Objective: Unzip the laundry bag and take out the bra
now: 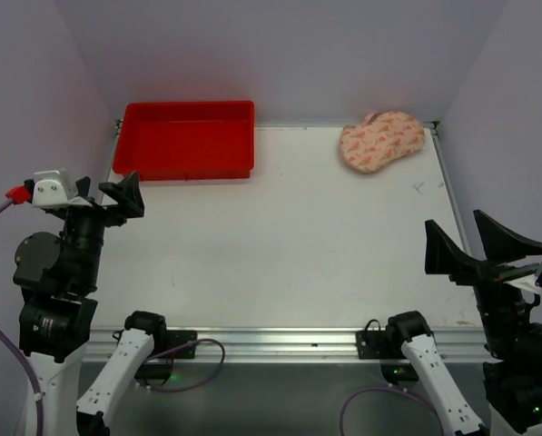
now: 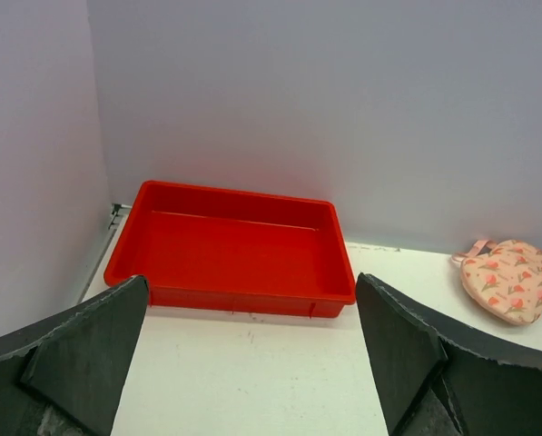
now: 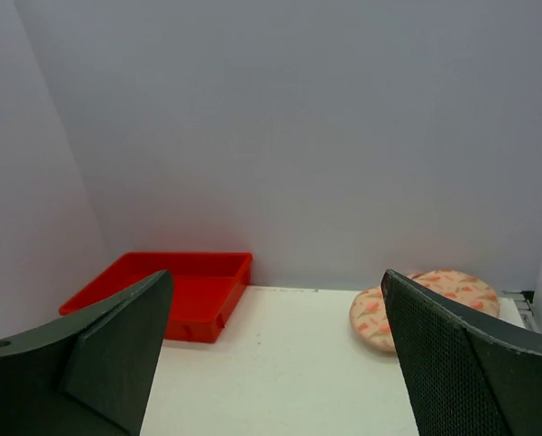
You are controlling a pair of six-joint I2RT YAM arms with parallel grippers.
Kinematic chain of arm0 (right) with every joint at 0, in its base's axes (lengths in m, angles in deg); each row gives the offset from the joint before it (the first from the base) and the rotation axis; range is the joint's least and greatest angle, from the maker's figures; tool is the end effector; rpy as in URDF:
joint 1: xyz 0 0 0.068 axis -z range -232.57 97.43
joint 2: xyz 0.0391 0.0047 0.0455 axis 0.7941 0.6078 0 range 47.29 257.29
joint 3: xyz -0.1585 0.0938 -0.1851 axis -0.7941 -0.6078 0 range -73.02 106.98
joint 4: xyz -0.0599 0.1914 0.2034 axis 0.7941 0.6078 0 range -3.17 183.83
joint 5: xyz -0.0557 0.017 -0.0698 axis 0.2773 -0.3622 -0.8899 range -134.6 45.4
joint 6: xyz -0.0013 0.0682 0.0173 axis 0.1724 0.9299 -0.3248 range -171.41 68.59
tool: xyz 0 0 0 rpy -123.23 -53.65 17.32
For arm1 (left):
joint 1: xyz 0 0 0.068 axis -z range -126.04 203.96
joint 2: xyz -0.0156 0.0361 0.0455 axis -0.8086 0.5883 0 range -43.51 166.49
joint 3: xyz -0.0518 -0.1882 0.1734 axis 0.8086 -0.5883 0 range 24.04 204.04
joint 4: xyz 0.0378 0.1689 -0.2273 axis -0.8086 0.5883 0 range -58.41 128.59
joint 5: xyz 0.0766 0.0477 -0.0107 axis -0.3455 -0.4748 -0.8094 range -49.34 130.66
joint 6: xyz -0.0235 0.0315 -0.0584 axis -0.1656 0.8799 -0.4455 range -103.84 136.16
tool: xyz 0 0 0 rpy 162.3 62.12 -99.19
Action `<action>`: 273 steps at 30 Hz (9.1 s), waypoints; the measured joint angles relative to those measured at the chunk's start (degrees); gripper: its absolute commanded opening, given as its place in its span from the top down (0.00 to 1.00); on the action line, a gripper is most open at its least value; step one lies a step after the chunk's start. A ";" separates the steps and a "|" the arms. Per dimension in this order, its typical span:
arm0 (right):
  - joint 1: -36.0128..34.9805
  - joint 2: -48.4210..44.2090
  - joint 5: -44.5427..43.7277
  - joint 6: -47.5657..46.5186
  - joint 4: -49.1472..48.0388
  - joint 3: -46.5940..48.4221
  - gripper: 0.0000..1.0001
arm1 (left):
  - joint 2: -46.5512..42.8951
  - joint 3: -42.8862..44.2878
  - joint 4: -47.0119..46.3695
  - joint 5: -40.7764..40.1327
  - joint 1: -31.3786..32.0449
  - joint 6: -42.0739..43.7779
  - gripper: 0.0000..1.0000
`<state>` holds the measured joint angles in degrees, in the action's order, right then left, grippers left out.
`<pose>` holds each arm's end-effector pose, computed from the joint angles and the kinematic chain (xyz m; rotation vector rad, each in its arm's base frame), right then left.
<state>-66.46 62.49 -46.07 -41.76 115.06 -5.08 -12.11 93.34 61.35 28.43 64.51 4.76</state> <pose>0.0128 0.0015 0.4859 -0.0195 1.1497 0.3501 0.1112 -0.0084 0.4768 -0.1864 1.4218 -0.1628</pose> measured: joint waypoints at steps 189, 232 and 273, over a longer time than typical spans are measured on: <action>-22.47 55.87 15.89 26.73 -14.53 -24.35 0.16 | 29.77 -51.45 -36.79 11.28 24.52 -45.20 0.00; -30.21 48.11 8.46 25.83 -24.85 -35.50 0.38 | 51.63 -38.45 -56.72 11.50 34.29 -61.70 1.00; -41.77 58.31 -20.57 20.87 -41.51 -33.77 0.62 | 49.90 -29.00 -41.05 6.97 34.93 -72.06 1.00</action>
<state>-108.23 120.80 -66.64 -20.88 73.55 -38.85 37.79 64.34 20.30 35.40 99.43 -67.30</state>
